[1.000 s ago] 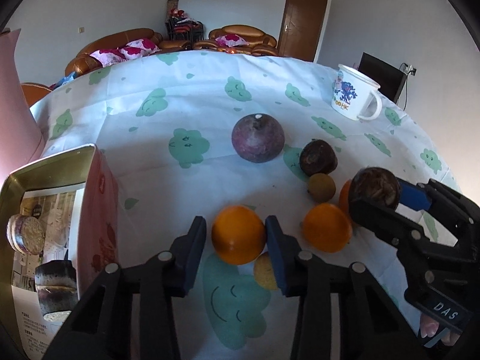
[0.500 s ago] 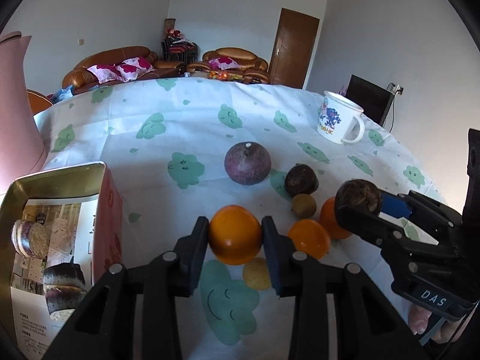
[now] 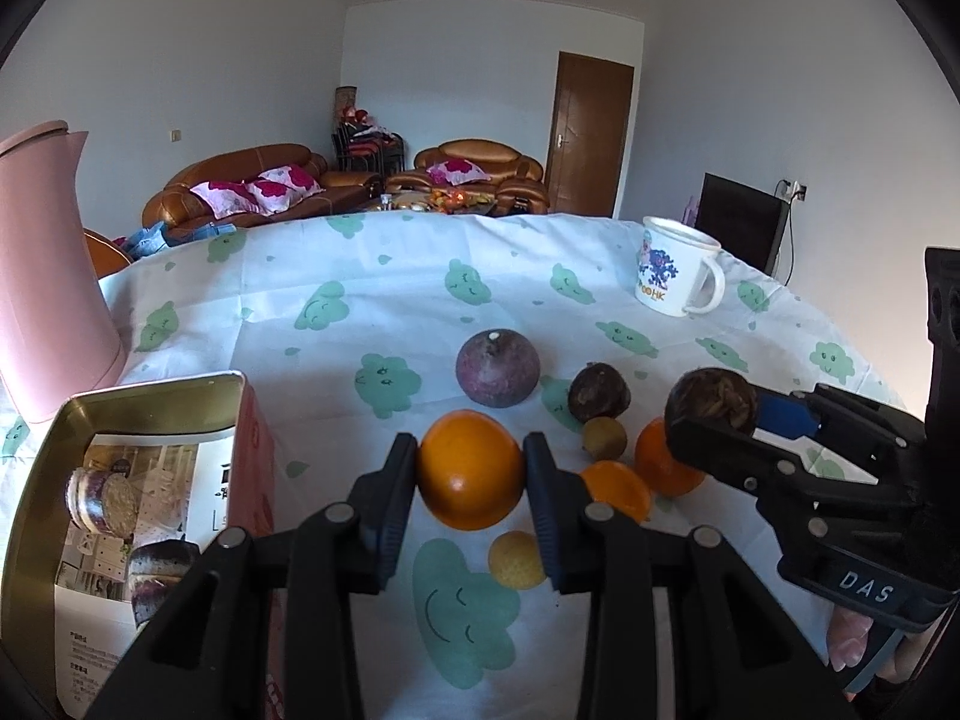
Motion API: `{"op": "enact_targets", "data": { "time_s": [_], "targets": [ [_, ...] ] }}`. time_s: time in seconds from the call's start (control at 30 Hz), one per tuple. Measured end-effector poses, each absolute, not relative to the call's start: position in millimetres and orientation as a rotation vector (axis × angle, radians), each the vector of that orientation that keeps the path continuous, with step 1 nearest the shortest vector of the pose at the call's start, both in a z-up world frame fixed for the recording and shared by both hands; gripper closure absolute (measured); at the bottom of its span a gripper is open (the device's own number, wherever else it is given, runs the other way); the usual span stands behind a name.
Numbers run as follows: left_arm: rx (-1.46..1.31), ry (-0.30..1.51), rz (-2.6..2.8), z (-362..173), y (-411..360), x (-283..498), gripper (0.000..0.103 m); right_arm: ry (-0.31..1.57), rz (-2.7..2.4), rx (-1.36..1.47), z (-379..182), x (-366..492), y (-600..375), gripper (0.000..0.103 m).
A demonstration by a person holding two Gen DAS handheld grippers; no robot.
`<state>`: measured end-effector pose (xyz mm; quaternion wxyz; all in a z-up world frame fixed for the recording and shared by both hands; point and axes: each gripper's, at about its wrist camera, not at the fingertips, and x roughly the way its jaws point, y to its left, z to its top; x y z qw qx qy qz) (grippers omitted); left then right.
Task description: Organize fruits
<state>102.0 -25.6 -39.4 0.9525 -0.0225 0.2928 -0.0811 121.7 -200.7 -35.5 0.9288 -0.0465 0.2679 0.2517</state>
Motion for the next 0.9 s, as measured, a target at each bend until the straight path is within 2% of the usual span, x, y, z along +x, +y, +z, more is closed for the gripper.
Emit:
{"op": "enact_targets", "data": {
  "time_s": [0.9],
  "targets": [
    [-0.025, 0.473, -0.131, -28, -27, 83, 0.066, 0.435, 0.529, -0.099, -27, 104, -204, 0.061]
  ]
}}
